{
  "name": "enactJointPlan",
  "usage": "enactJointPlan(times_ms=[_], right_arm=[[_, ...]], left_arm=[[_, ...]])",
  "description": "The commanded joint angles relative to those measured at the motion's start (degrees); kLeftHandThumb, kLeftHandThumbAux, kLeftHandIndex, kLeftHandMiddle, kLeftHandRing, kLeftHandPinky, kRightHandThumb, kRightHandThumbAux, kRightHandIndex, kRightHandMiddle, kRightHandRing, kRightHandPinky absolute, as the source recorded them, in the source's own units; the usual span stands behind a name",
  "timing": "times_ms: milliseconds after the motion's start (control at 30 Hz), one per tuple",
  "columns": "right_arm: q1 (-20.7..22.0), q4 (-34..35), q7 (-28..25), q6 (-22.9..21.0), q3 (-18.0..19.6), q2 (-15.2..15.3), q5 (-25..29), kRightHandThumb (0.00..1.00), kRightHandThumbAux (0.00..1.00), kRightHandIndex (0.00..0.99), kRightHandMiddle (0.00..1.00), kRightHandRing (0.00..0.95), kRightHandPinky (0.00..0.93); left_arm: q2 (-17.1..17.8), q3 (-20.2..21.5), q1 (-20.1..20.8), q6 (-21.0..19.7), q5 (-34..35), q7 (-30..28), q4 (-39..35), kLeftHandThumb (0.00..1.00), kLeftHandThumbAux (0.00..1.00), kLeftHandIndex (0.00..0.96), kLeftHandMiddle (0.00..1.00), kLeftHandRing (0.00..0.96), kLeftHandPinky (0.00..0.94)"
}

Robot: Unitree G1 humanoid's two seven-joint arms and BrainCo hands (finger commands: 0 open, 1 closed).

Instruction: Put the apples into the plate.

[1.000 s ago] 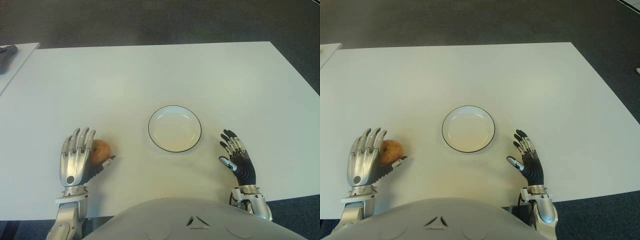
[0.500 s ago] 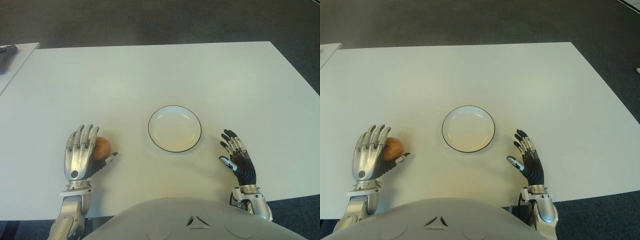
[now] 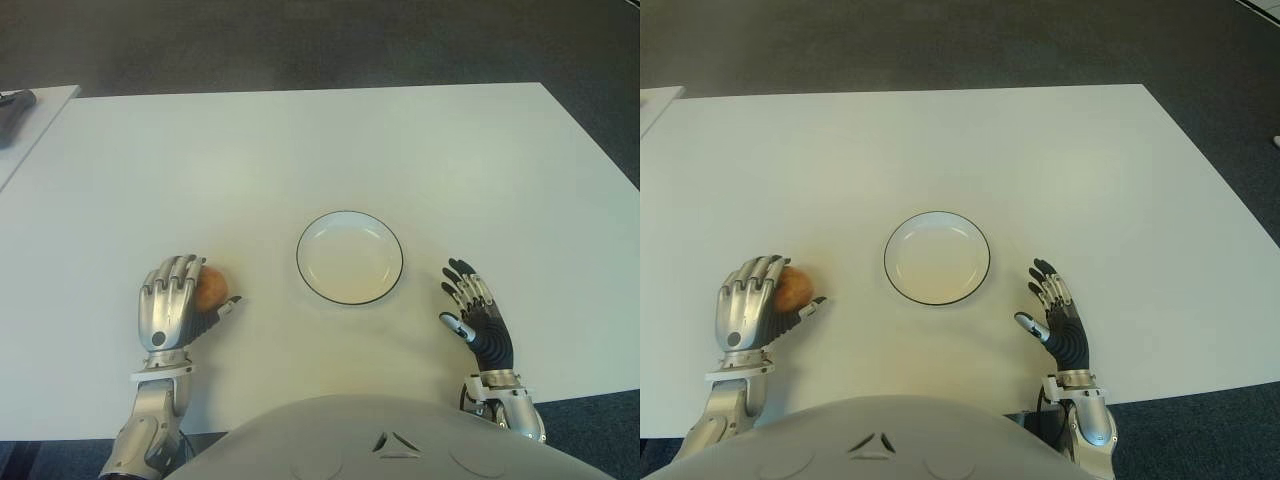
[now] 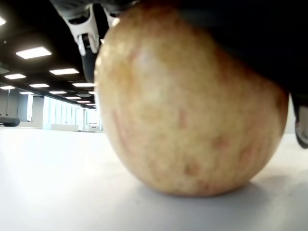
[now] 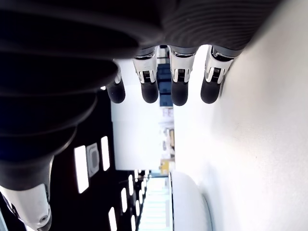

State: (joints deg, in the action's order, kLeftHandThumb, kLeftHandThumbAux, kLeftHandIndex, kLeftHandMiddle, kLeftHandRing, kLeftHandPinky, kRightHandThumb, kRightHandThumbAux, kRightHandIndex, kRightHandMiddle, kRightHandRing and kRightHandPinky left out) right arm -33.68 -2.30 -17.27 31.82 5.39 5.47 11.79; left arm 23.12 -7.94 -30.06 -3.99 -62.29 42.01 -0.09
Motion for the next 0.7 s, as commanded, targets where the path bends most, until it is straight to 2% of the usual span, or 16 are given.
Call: enactJointPlan(times_ms=[33, 133, 233, 533, 700], right_arm=[[-0.9, -1.9, -0.2, -1.9, 0.1, -0.2, 0.7, 0.209, 0.66, 0.064, 0.084, 0.083, 0.117], [-0.9, -1.8, -0.1, -1.9, 0.2, -0.1, 0.5, 0.201, 0.659, 0.064, 0.084, 0.083, 0.116], [-0.9, -1.6, 0.1, -2.1, 0.3, 0.0, 0.3, 0.194, 0.659, 0.064, 0.084, 0.083, 0.116], [-1.0, -1.5, 0.1, -1.4, 0.4, -0.2, 0.2, 0.179, 0.659, 0.066, 0.082, 0.083, 0.12], [-1.0, -1.4, 0.3, -1.8, 0.4, -0.2, 0.2, 0.181, 0.665, 0.067, 0.085, 0.086, 0.124]], left_arm=[[-0.7, -2.3, 1.6, -0.7, 1.0, -2.0, 4.5, 0.791, 0.633, 0.405, 0.492, 0.651, 0.677], [-0.6, -2.9, 2.0, -1.4, 1.2, -3.2, 4.8, 0.833, 0.653, 0.411, 0.505, 0.727, 0.758], [-0.5, -3.6, 2.2, -2.1, 1.4, -4.0, 4.7, 0.847, 0.659, 0.411, 0.516, 0.777, 0.802], [-0.4, -5.2, 1.3, -5.5, 1.2, -7.9, 1.5, 0.855, 0.663, 0.409, 0.527, 0.835, 0.826], [-0.4, -5.4, 0.7, -4.5, 2.7, -7.0, -0.1, 0.856, 0.663, 0.408, 0.528, 0.845, 0.83]])
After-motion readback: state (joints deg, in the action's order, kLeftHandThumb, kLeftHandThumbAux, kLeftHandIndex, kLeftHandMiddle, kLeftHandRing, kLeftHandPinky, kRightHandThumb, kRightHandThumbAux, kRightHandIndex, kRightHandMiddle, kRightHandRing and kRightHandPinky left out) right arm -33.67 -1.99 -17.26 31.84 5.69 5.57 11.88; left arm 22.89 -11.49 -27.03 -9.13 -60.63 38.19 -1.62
